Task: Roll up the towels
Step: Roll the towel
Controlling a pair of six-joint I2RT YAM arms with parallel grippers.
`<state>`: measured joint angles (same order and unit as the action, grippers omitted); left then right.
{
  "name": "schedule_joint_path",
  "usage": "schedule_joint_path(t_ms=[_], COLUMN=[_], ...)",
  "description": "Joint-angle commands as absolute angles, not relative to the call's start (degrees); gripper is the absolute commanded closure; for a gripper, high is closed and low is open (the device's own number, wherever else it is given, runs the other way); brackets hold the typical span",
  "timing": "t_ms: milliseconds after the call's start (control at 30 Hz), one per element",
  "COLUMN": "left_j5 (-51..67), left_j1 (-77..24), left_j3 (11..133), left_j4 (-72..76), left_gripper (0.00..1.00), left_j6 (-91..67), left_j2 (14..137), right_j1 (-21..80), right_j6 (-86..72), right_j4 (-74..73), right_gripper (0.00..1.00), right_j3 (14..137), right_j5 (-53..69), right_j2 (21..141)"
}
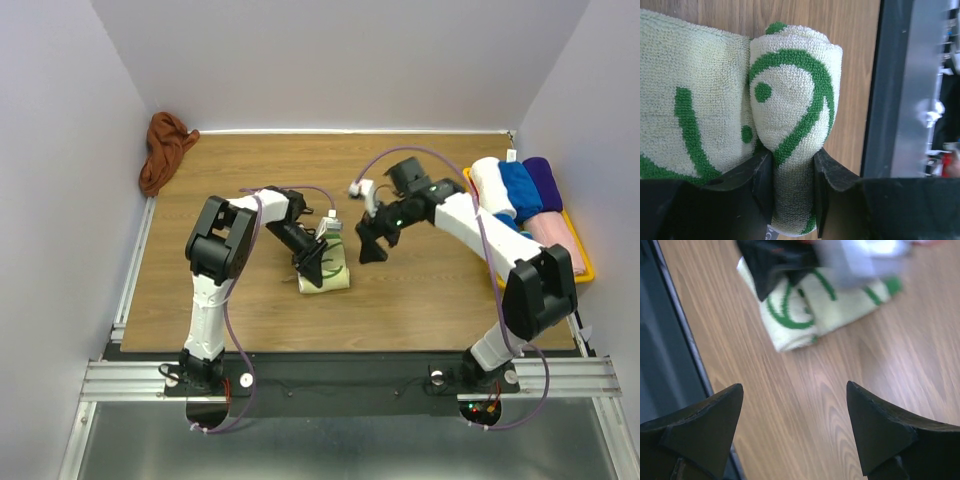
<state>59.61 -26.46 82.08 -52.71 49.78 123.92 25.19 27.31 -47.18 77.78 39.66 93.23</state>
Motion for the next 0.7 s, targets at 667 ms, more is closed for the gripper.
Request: schedule_joint_path(t_ms=[667], left_j5=[50.6], left_j1=[-23.8], left_j3=[88.6], left_j4=[-60.1], left_gripper=[0.52], left_j6=[57.1], left_j2=[135.3], right_j1=[55.1], right_j6=[43.9], right_j4=[-6.0], right_gripper=[0.43], right_j3=[54.3], right_j5=[10.7], right_j2=[97.6])
